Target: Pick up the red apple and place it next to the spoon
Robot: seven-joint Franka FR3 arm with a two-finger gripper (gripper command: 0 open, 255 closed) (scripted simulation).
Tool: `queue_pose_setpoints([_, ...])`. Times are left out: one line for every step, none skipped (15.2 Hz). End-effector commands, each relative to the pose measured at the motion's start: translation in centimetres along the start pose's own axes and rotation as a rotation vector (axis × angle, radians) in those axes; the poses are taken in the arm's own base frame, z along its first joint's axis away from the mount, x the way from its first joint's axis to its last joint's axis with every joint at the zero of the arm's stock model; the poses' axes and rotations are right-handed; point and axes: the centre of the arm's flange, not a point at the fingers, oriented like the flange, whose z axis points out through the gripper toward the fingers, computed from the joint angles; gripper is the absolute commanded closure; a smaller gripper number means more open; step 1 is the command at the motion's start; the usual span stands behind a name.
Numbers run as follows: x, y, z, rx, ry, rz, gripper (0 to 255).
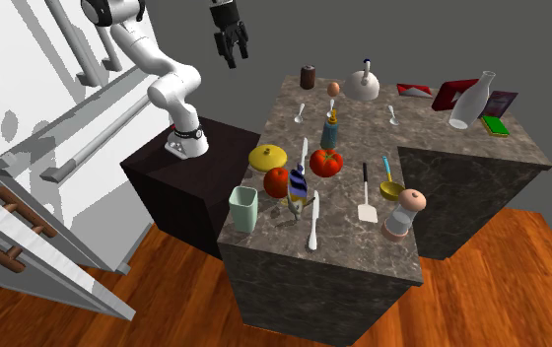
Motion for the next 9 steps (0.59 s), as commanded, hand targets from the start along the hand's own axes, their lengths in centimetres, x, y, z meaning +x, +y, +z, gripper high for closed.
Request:
queue_pose_setpoints([0.0, 0.0, 0.0, 0.0, 0.0, 0.0, 0])
queue_pose_setpoints([0.9, 0.9, 0.8, 0.008, -0.014, -0.009, 0])
queue_pose_setpoints([1.8, 1.8, 1.7, 0.016, -0.028, -0.018, 0])
queue_pose_setpoints([2.6, 2.7, 2.5, 0.024, -0.042, -0.027, 0])
queue_pose_setpoints([3.5, 3.6, 3.4, 0.032, -0.056, -0.037, 0])
queue_pose_setpoints([4.3, 4.4, 4.3, 0.04, -0.07, -0.046, 0])
queue_pose_setpoints([5.2, 5.3, 5.3, 0.048, -0.084, -0.055, 0])
queue_pose_setpoints([6.1, 6.1, 6.2, 0.056, -0.098, -0.064, 0])
queue_pose_setpoints([6.9, 6.9, 7.2, 0.064, -0.112, -0.073, 0])
